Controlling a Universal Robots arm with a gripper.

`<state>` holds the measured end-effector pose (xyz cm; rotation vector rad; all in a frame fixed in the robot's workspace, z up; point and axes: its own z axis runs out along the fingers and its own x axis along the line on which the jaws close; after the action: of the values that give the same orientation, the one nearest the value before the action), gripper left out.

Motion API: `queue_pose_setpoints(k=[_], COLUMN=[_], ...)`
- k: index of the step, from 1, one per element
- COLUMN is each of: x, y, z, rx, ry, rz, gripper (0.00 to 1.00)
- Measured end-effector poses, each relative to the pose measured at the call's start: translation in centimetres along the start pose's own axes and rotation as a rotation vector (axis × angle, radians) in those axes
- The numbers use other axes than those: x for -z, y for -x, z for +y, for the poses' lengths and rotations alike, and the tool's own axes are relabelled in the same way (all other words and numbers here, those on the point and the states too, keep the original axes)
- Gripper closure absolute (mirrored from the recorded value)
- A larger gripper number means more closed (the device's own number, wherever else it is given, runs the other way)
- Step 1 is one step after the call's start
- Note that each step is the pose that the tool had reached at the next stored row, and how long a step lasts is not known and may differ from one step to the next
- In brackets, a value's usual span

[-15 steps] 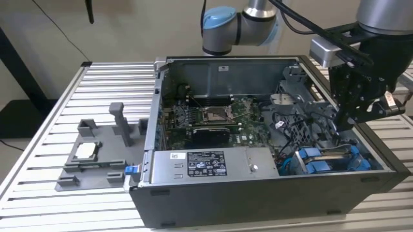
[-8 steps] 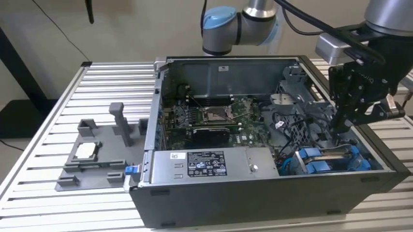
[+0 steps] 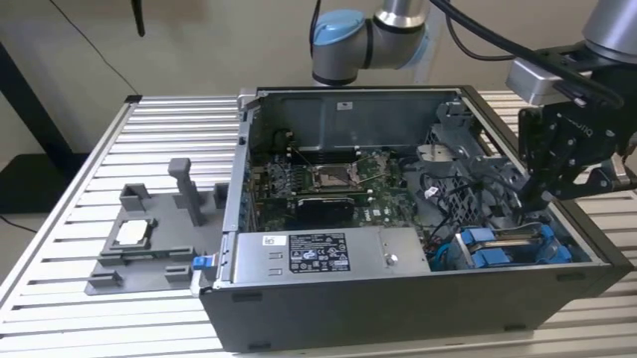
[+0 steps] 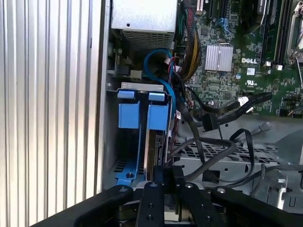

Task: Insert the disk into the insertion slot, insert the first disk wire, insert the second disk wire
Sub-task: 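Insert the first disk wire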

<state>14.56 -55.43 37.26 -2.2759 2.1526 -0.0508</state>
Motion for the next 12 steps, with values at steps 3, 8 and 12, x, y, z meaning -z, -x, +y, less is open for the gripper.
queue_pose_setpoints(k=[3, 8, 12], x=[-0.24, -0.47, -0.83], y=[-0.13, -0.29, -0.35], z=[-0.52, -1.05, -1.06], rx=[0.000, 0.001, -0.012], ry=[0.0136, 0.0551, 0.0664], rz=[-0.0023, -0.0060, -0.0066], gripper=[0.81, 0.81, 0.81])
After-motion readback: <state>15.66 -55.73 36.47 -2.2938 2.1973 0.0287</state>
